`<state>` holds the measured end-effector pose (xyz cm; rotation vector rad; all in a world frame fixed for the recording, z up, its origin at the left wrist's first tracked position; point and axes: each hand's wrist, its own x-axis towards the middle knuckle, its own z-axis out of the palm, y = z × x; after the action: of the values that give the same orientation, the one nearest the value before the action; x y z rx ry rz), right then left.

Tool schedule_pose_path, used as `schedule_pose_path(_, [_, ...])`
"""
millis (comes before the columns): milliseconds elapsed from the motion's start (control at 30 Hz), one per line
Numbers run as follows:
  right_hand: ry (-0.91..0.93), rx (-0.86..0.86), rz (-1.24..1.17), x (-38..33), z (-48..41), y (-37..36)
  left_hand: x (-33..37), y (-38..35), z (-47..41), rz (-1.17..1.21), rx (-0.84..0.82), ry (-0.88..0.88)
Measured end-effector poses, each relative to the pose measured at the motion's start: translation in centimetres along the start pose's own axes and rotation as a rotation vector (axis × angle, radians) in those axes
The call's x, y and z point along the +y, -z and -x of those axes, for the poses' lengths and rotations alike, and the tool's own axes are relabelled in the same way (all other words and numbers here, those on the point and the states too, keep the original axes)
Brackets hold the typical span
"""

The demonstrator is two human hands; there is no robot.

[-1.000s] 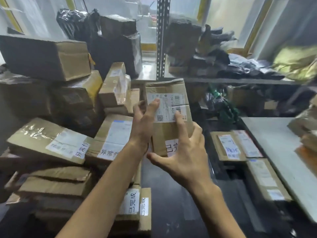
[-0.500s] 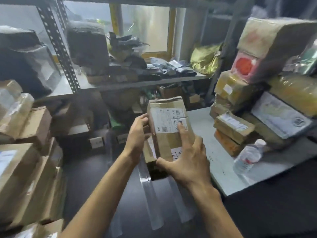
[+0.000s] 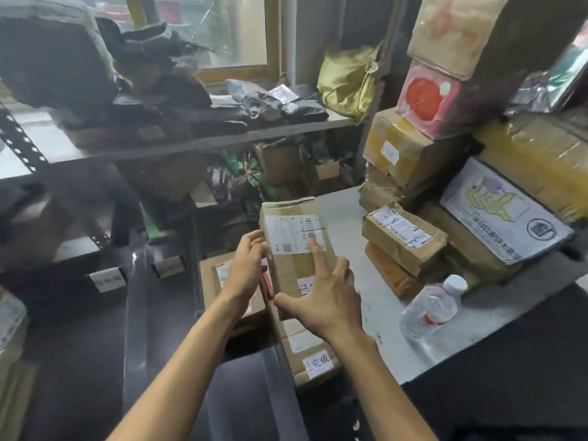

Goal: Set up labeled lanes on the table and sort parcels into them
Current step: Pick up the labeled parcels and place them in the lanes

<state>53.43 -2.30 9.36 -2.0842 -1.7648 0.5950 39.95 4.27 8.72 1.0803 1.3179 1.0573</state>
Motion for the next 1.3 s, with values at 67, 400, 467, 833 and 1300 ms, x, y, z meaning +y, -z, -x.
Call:
schedule_pose_path(67, [-0.006,-0.036,0.005,0.2,-2.8,-1.3,-1.2,0.0,-2.5,-0.007,0.016,0.052])
schedule_pose_path(400, [-0.022,-0.194,-0.001,0.8,-12.0,-7.9,-7.1,0.8,-10.7,-0.115,0.188,0.264])
schedule_pose_path(467, [-0.025,-0.216,0.012,1.3,-13.0,-8.9,-7.4,0.5,-11.0,-0.099,0.207,0.293])
schedule_pose_path(833, [-0.04,-0.331,0.078,3.6,-15.1,-11.3,-8.6,-1.4,-11.6,-0.148,0.173,0.343])
schedule_pose_path(1300, [0.204,-0.252,-0.231,2.4,-14.4,-7.8,-5.8,-0.4,-9.3,-0.182,0.13,0.176])
